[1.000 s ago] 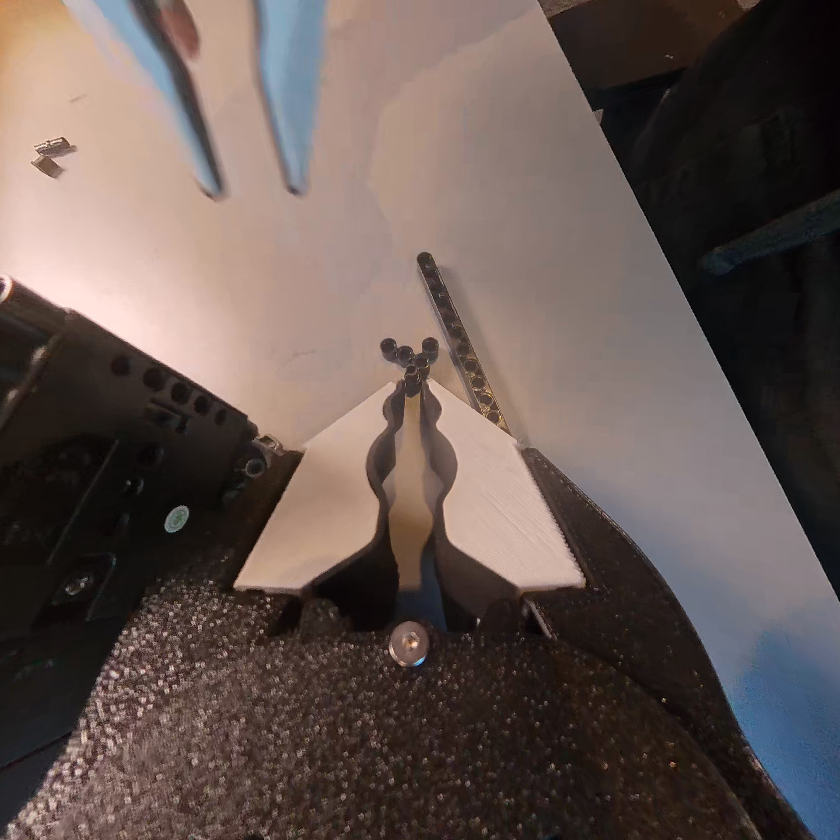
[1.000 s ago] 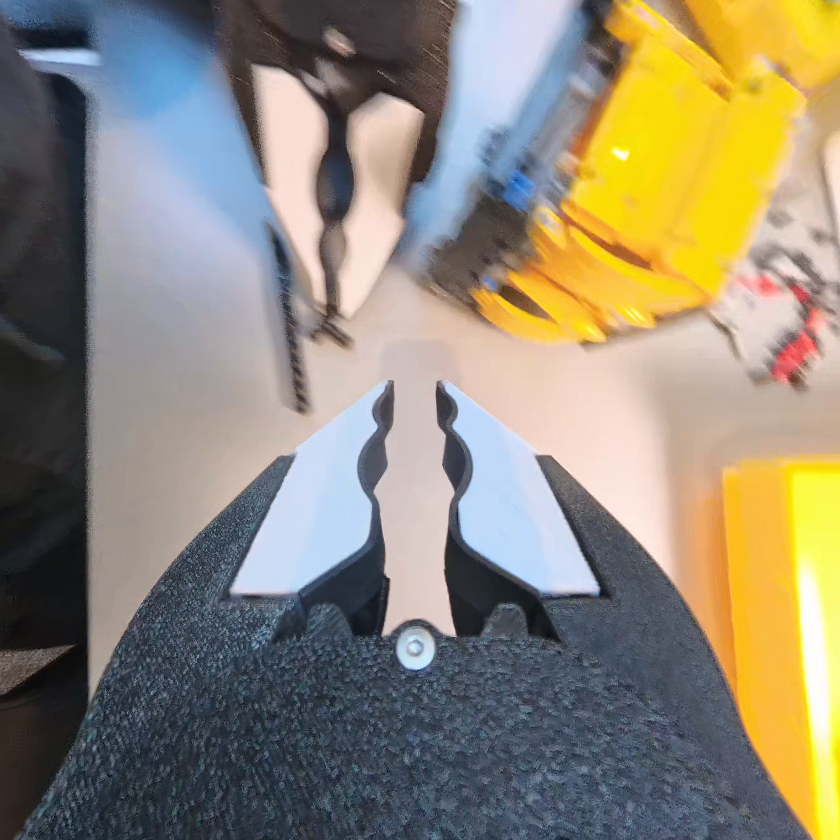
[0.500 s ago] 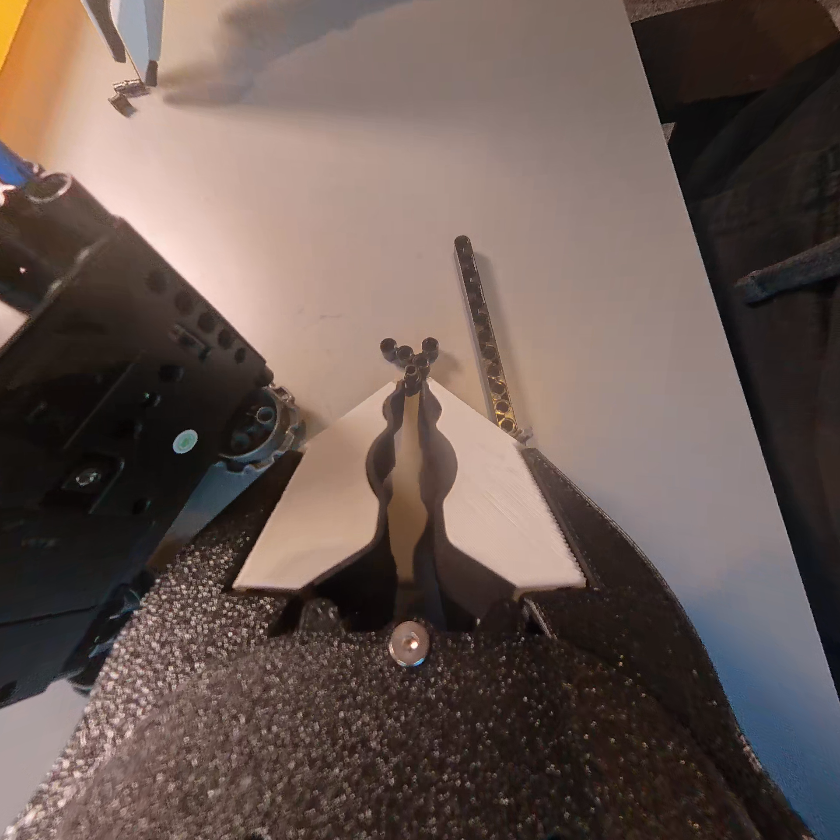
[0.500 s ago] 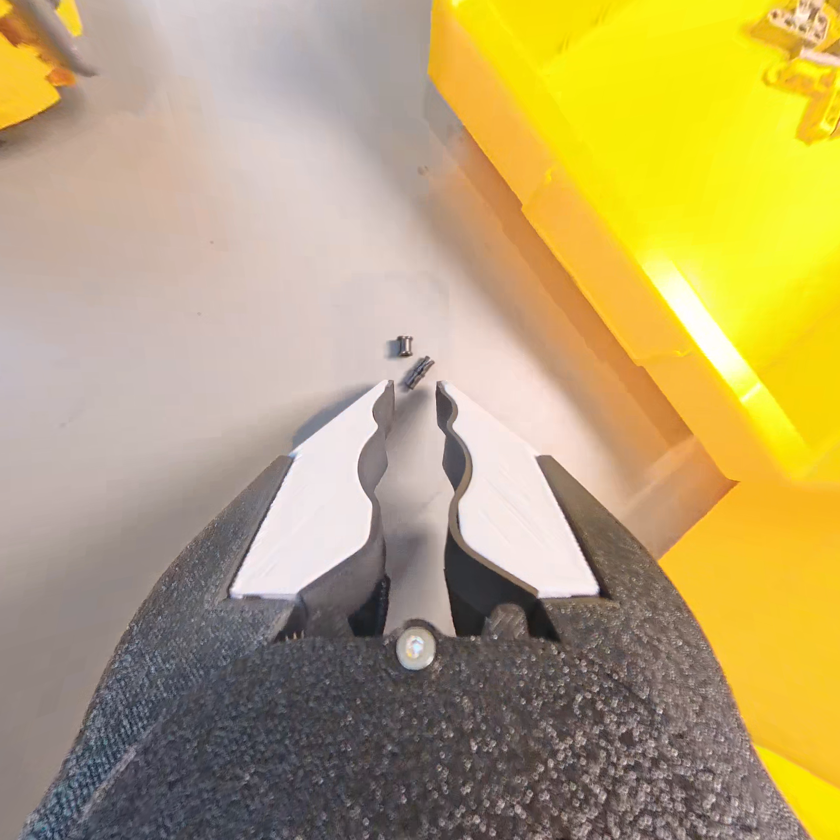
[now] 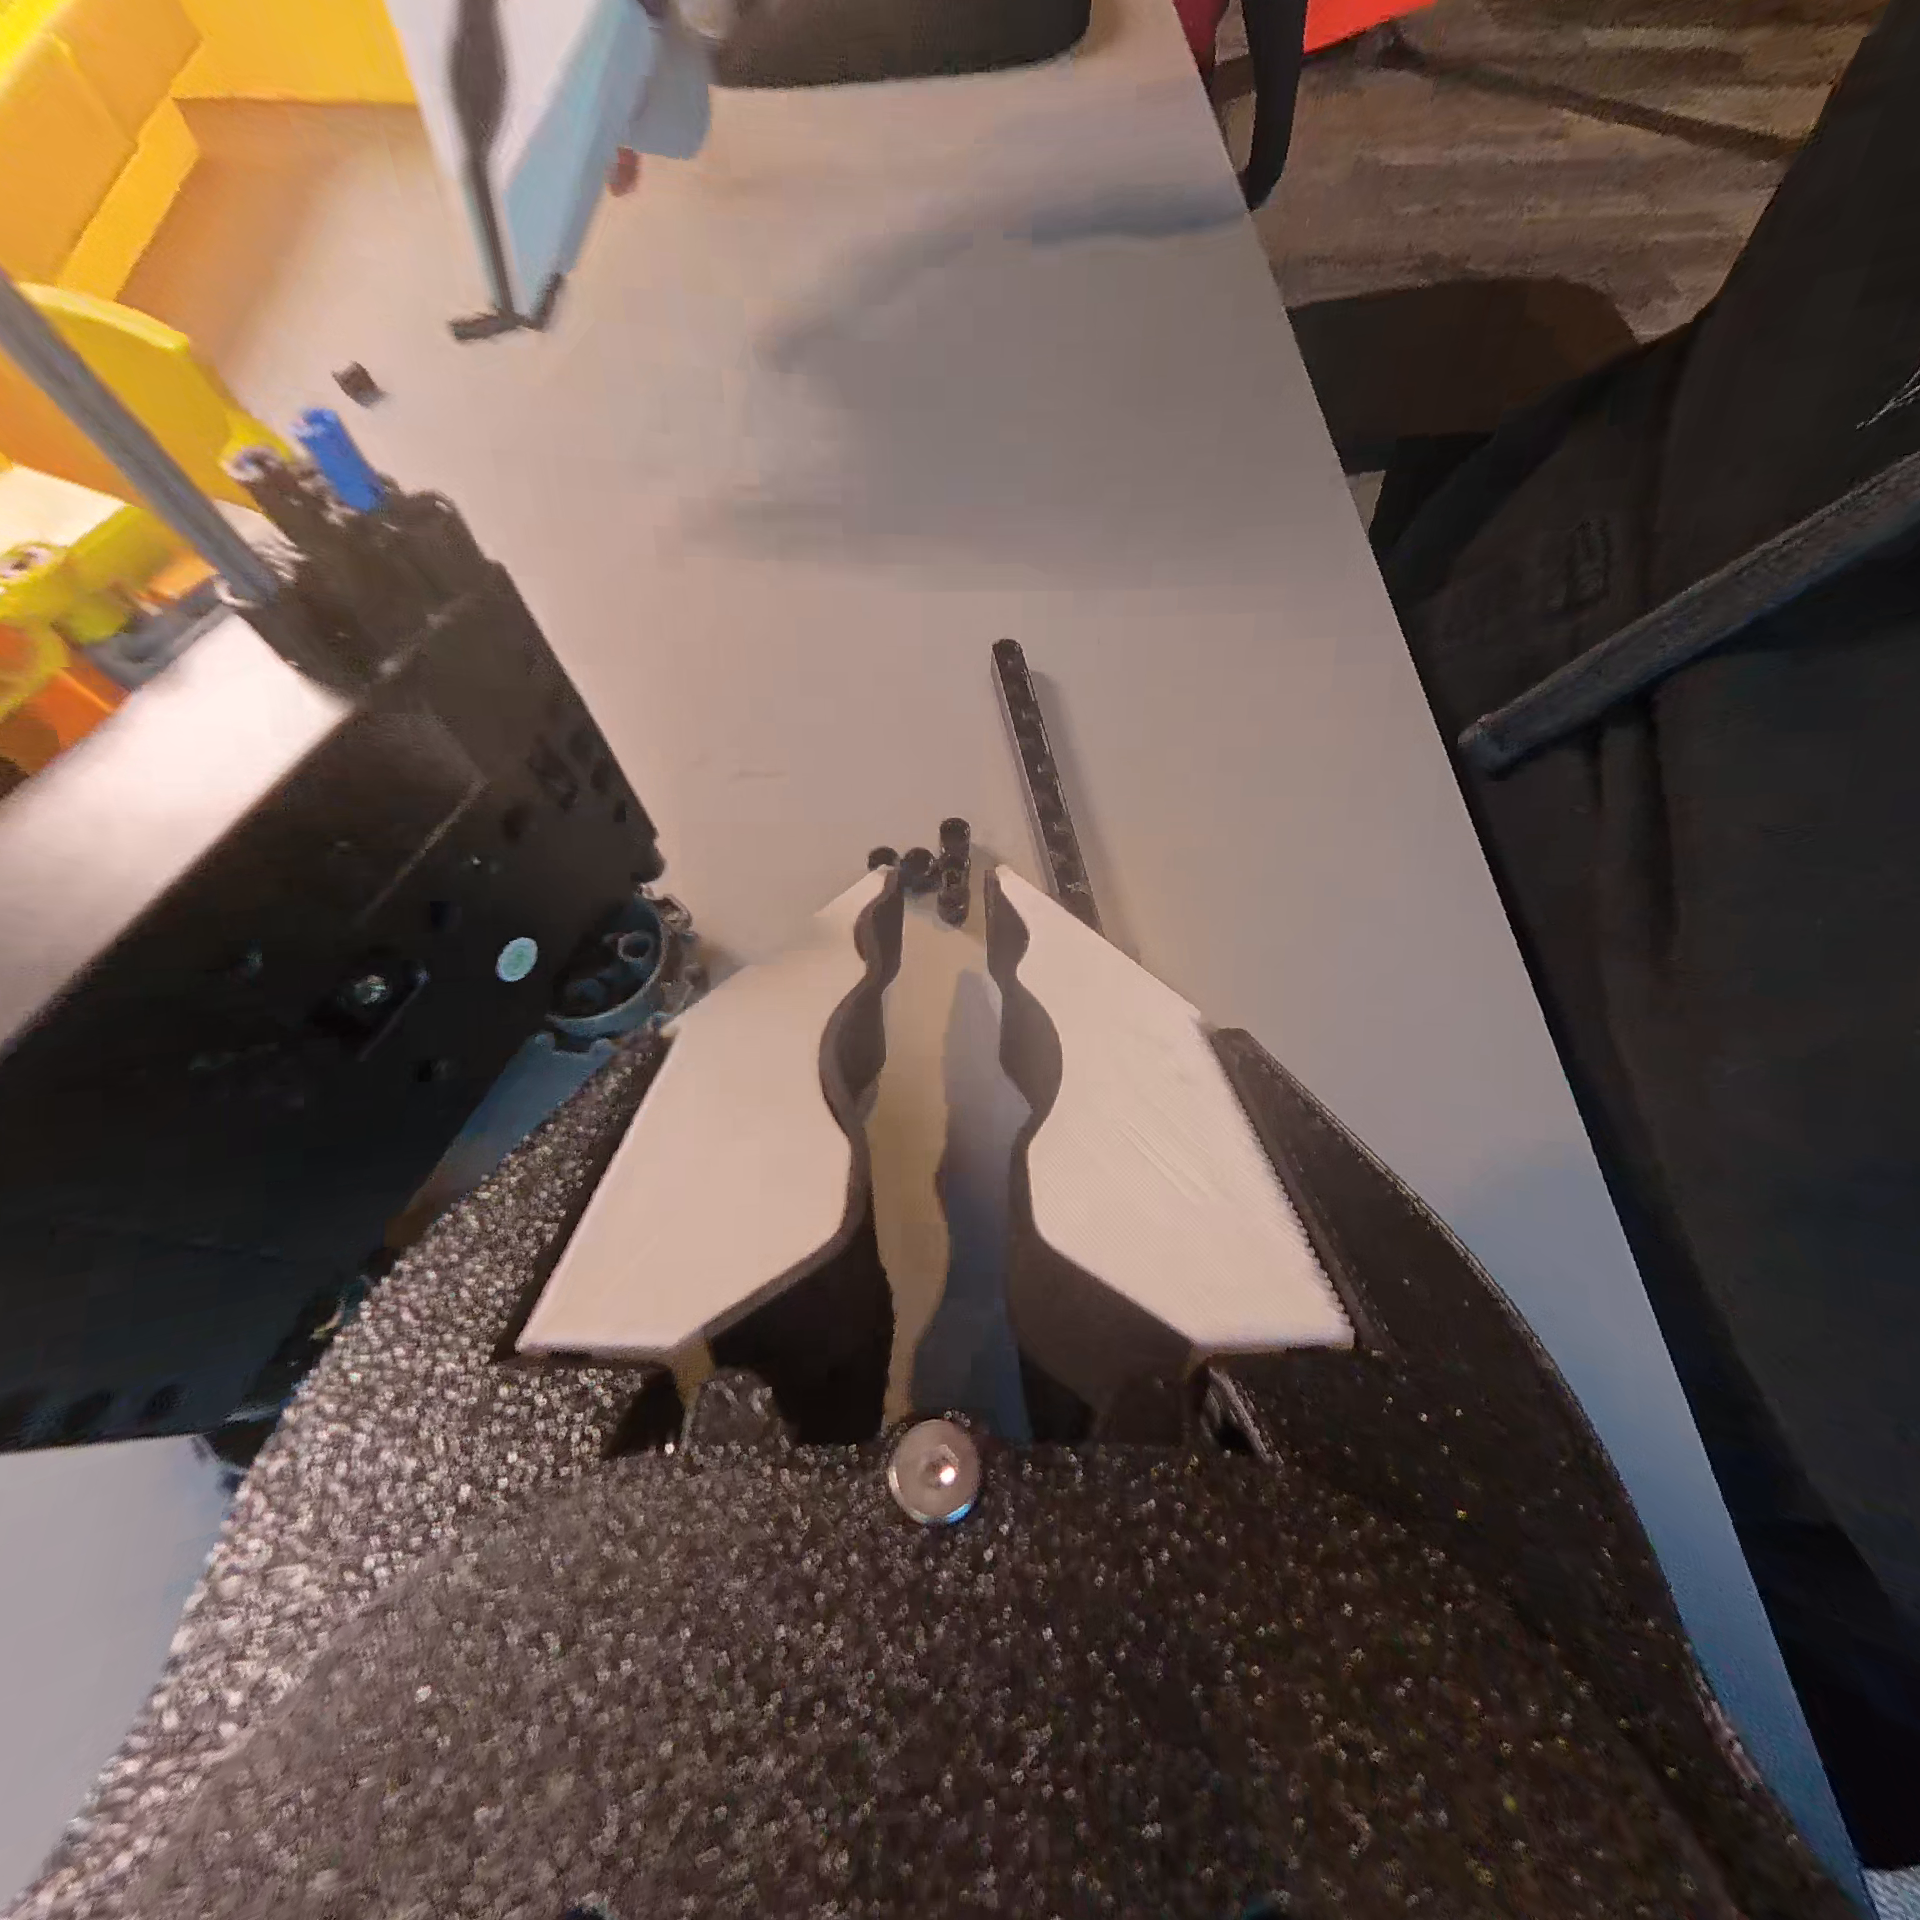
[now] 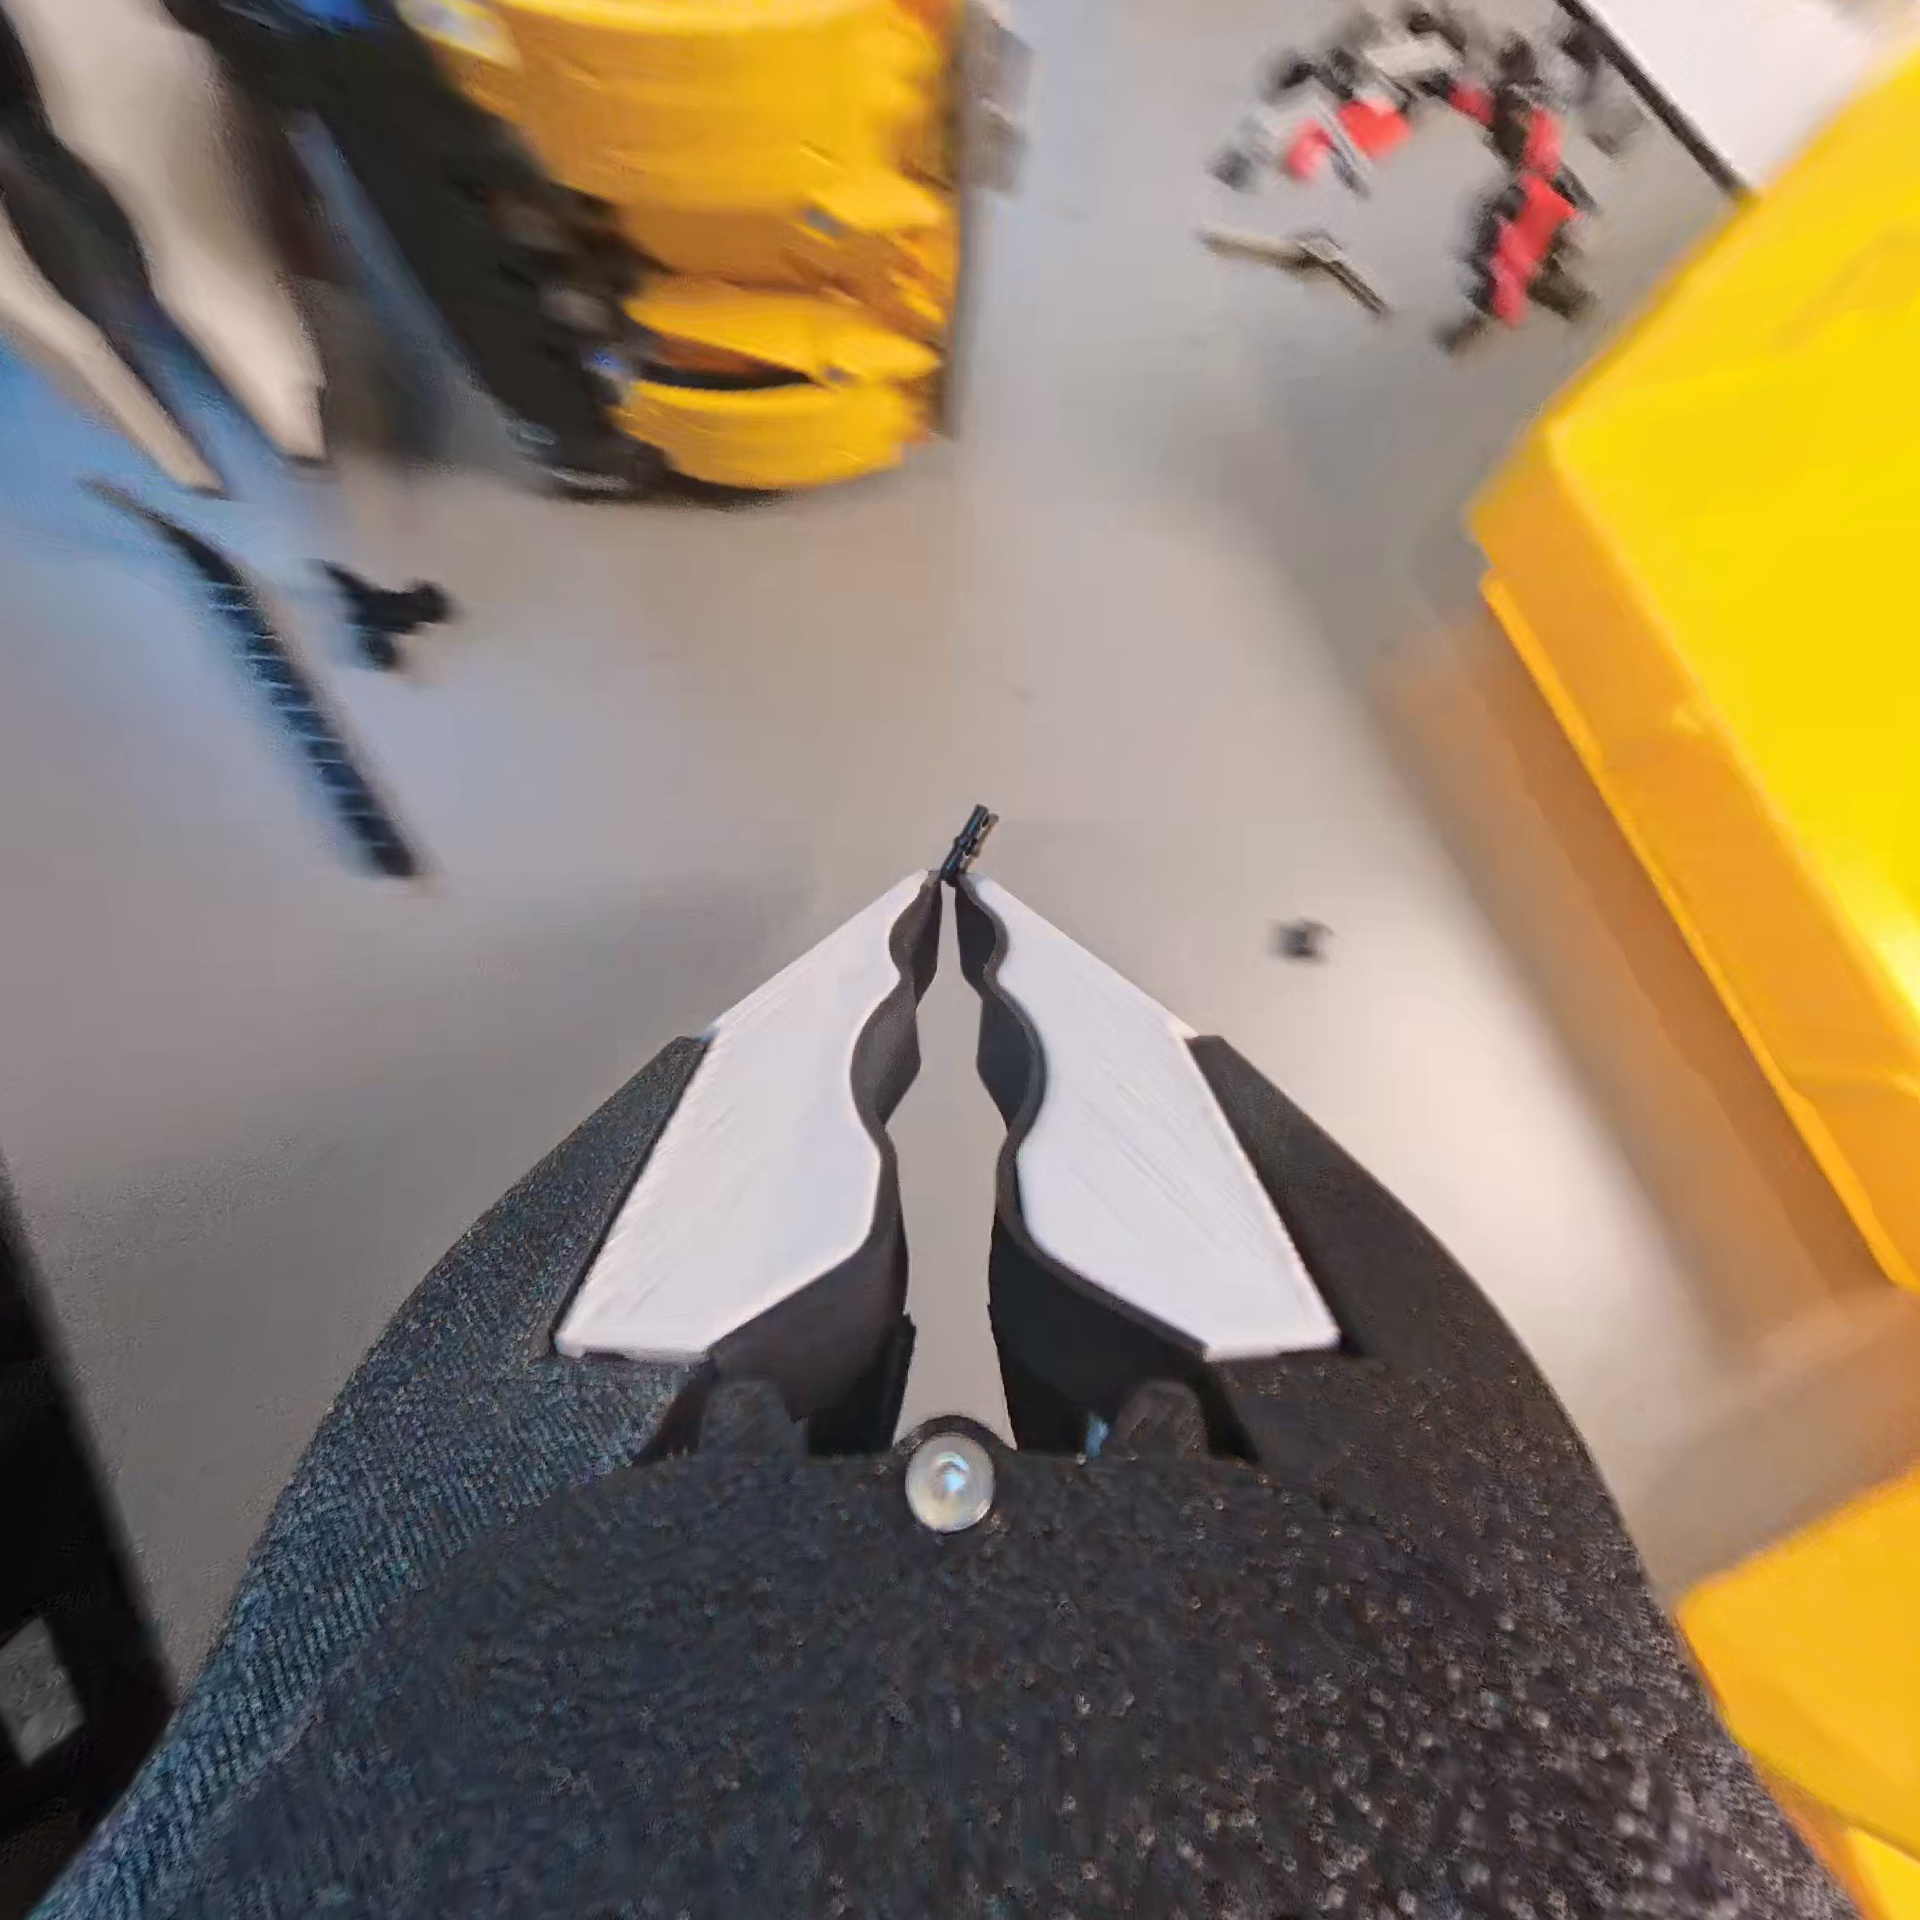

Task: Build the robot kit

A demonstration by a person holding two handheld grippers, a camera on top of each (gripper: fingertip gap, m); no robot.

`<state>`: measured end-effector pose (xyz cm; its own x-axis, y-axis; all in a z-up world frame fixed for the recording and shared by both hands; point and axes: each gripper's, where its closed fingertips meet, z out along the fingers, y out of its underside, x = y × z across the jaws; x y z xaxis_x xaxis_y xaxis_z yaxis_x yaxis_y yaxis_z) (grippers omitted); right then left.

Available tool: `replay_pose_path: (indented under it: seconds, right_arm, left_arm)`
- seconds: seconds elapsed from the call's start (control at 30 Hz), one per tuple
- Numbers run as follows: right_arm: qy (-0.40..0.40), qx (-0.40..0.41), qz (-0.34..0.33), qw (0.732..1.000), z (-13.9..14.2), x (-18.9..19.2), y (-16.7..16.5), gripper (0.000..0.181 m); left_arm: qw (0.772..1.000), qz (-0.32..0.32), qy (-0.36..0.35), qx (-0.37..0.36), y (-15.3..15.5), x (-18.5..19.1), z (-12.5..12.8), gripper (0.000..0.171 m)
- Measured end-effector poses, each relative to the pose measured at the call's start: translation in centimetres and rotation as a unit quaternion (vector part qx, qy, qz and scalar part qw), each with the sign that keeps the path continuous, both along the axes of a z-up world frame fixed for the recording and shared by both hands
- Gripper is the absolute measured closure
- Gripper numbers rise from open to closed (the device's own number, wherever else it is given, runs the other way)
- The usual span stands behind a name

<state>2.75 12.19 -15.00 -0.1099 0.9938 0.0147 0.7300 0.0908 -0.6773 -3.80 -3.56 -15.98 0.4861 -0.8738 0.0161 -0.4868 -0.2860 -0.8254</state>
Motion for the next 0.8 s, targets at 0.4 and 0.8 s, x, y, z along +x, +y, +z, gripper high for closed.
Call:
replay_pose_path:
  seconds: [0.4, 0.8]
  right_arm:
    - [0.032, -0.061, 0.246, 0.967, 1.7, -4.0, -17.1, 0.179]
    - [0.140, -0.037, 0.245, 0.959, 3.9, -5.4, -17.4, 0.168]
  left_arm:
    - [0.994, -0.055, 0.034, 0.089, -1.1, 2.5, 2.4, 0.162]
    - [0.994, -0.031, -0.090, 0.057, -1.6, 1.9, 4.0, 0.170]
